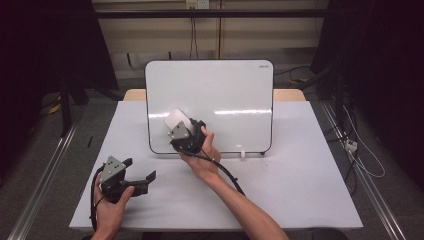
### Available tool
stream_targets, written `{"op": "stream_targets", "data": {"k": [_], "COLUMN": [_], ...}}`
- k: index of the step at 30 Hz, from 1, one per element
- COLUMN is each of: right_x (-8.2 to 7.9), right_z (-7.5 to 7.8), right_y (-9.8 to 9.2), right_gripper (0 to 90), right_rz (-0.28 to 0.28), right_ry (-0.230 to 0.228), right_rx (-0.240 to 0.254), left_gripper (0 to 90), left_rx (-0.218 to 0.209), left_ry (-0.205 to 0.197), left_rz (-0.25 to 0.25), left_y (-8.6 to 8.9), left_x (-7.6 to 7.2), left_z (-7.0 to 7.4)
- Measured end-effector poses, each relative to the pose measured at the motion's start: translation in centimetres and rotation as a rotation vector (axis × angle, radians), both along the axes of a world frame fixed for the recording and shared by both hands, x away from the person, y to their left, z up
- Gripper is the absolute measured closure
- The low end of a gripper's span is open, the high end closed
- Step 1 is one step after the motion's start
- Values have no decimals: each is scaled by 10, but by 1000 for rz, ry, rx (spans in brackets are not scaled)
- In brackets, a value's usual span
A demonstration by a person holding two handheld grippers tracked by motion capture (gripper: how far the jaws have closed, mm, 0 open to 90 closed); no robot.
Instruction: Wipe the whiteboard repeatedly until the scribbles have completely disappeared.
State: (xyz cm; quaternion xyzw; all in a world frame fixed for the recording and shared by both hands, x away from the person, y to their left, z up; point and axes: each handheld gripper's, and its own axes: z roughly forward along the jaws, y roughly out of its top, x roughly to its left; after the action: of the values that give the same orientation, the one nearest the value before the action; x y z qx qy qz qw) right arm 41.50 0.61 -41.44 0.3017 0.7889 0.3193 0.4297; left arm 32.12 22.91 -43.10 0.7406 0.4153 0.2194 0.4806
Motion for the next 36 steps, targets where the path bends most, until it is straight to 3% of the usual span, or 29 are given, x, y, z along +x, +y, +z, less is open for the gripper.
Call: {"op": "stream_targets", "data": {"k": [19,25,36], "right_x": [-9,-9,-12], "right_z": [-16,-15,-15], "right_y": [54,49,13], "right_gripper": [316,316,317], "right_rz": [94,116,67], "right_ry": [8,8,3], "right_rx": [-55,-67,-28], "left_gripper": [47,47,47], "left_rx": [-12,-7,-12], "left_ry": [-9,-7,-14], "left_rz": [0,1,15], "left_y": [0,2,6], "left_x": [-1,-2,-4], "left_z": [1,1,2]}}
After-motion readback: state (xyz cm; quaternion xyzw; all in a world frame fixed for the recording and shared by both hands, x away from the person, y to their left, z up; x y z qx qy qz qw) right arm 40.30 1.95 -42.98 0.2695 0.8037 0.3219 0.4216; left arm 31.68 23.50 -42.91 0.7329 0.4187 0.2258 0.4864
